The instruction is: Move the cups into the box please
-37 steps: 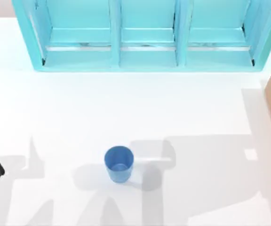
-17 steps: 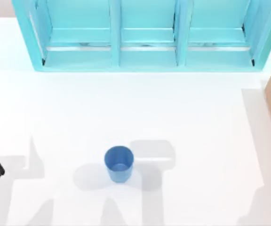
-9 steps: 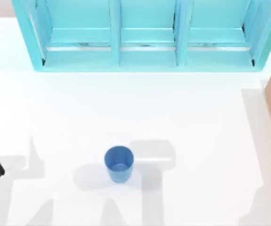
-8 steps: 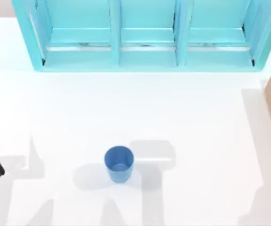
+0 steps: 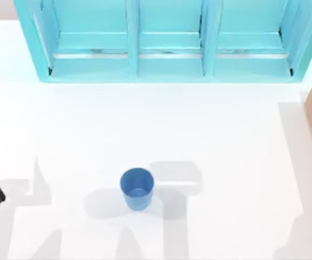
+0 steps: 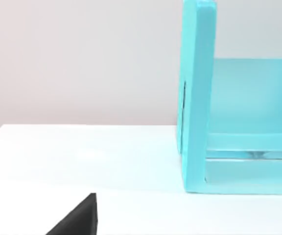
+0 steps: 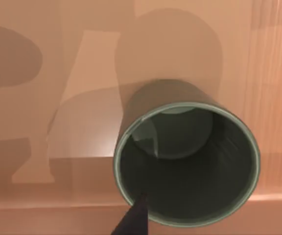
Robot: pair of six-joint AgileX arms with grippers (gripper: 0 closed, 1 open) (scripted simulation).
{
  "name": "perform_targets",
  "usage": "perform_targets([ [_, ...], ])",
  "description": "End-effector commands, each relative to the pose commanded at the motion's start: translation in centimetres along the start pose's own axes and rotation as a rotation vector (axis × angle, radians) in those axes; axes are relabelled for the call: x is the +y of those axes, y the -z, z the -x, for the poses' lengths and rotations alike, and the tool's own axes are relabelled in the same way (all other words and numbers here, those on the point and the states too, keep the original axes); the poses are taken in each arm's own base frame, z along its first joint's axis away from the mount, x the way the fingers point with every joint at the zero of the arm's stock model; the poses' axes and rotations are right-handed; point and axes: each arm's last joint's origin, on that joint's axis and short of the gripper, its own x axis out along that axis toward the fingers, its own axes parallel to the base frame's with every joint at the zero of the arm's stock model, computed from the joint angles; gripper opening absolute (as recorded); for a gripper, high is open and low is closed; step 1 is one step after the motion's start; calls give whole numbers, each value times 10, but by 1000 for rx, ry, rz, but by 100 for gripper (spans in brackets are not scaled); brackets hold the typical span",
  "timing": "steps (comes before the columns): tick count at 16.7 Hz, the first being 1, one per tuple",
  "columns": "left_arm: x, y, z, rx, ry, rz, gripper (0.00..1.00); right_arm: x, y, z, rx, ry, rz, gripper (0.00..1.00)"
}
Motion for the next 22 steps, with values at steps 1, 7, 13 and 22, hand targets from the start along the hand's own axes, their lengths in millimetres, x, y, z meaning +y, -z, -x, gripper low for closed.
perform_targets([
  [1, 0, 0, 0, 0, 0, 0, 100, 0, 0, 0, 0, 0, 0, 100],
  [7, 0, 0, 0, 0, 0, 0, 100, 0, 0, 0, 0, 0, 0, 100],
  [13, 0, 0, 0, 0, 0, 0, 100, -4, -4, 17, 4, -4, -6, 100],
  [22, 0, 0, 0, 0, 0, 0, 100, -5, -8, 100, 0, 0, -1, 100],
])
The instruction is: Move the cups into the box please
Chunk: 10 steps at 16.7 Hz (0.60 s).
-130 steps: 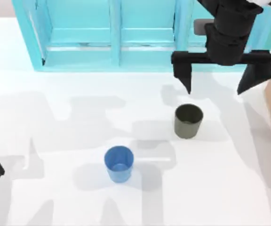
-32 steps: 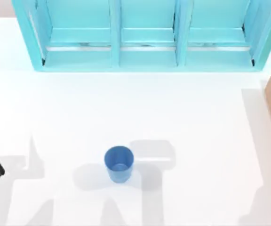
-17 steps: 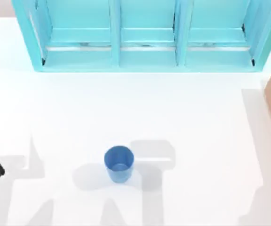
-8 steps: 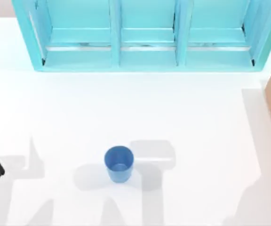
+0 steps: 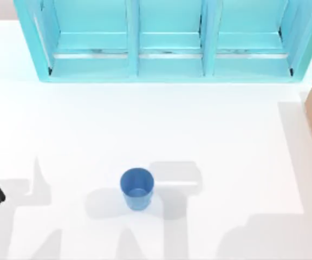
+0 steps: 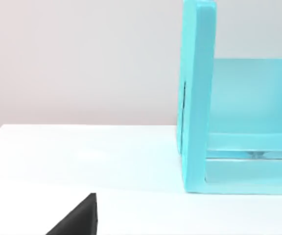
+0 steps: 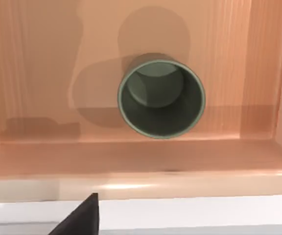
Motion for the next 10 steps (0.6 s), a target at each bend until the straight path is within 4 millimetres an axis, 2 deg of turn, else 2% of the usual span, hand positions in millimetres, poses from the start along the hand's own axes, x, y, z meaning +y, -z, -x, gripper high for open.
perform_targets([
  [5, 0, 0, 0, 0, 0, 0, 100, 1, -4, -1, 2, -2, 1, 100],
  [8, 0, 0, 0, 0, 0, 0, 100, 16, -30, 0, 6, -10, 5, 100],
  [10, 0, 0, 0, 0, 0, 0, 100, 39, -59, -1, 10, -19, 10, 100],
])
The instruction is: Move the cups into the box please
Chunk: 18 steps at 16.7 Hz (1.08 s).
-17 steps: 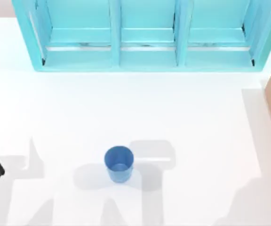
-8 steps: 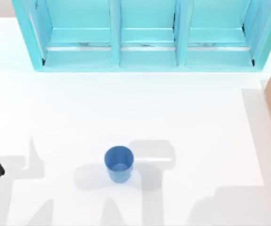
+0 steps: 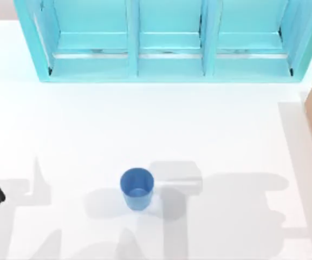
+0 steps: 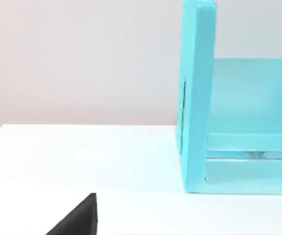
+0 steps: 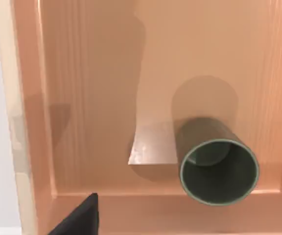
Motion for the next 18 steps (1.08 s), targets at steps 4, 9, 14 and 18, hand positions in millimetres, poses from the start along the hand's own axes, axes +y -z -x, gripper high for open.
perform_targets([
  [4, 0, 0, 0, 0, 0, 0, 100, 99, -59, -13, 32, -19, 12, 100],
  [9, 0, 0, 0, 0, 0, 0, 100, 285, -60, -47, 92, -4, 23, 100],
  [14, 0, 0, 0, 0, 0, 0, 100, 397, -15, -68, 84, -12, 9, 100],
  [18, 0, 0, 0, 0, 0, 0, 100, 418, -6, -71, 69, -29, -9, 100],
])
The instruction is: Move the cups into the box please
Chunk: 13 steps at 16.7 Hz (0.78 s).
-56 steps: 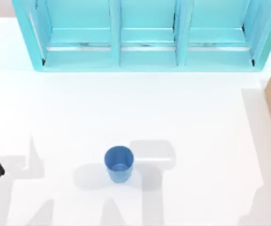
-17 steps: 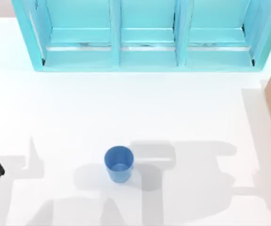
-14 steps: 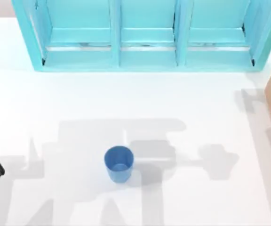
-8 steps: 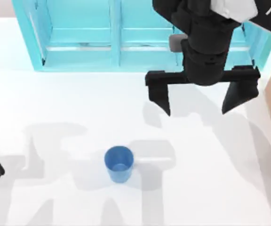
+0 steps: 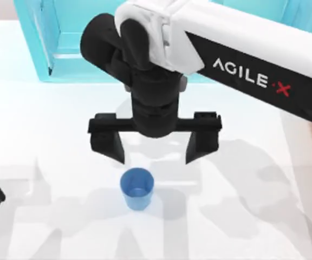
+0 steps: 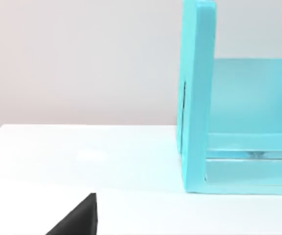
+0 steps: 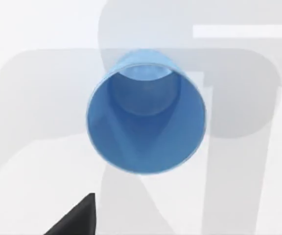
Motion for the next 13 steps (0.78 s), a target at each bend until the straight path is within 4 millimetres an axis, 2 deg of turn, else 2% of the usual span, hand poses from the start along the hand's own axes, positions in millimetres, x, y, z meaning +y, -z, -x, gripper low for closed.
perform_targets([
  [6, 0, 0, 0, 0, 0, 0, 100, -1, -1, -4, 2, 3, 0, 100],
  [9, 0, 0, 0, 0, 0, 0, 100, 2, -2, -28, 0, 0, 0, 100],
  [13, 0, 0, 0, 0, 0, 0, 100, 2, -3, -73, -2, -3, 0, 100],
])
